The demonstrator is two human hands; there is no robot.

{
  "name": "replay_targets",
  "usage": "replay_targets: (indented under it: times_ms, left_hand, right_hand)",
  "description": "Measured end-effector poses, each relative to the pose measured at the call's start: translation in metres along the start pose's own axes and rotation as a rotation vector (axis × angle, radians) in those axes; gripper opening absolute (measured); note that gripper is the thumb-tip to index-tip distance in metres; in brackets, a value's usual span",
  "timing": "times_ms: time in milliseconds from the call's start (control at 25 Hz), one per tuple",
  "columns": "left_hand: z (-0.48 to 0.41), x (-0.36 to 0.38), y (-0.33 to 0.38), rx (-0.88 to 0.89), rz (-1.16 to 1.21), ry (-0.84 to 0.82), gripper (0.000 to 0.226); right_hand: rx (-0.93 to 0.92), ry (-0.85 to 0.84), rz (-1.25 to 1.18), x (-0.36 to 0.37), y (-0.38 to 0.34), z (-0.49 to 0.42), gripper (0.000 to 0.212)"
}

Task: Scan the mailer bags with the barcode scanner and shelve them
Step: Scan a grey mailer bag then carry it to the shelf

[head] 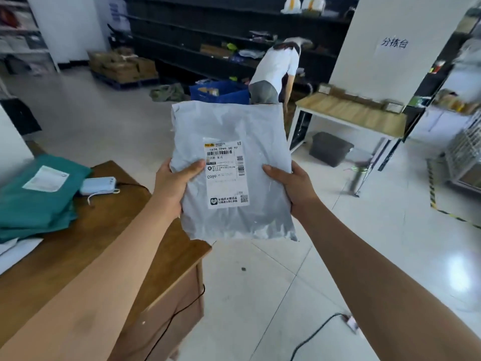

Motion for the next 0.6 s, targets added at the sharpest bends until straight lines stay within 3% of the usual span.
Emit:
replay_targets:
  times_ms: [80, 200, 600]
  left_hand:
    - [-0.031, 0.026, -0.01, -0.02, -0.008, -0.006, 0.045]
    - [-0.085, 0.054, -0.025, -0.016, -0.024, -0.035, 0.019]
    - [-0.319, 0.102, -0.06, 0.011, 0.019, 0.016, 0.023]
  right_hand:
    - [-0.013, -0.009, -0.03, -0.018, -0.018, -0.033, 0.032]
    - [-0.023, -0.043, -0.03, -0.029, -0.035, -0.094, 0.032]
    - [-0.037, -0.143, -0.024, -0.002, -0.121, -0.344, 0.038]
Point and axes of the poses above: each hand's wrist, its own z-axis away from the middle knuckle, its own x-axis out of the palm, y = z × x, the point moved 7 cm from there along -z, towards the middle knuckle, and after that the axes turned 9 degrees about x, right-handed, at the moved point
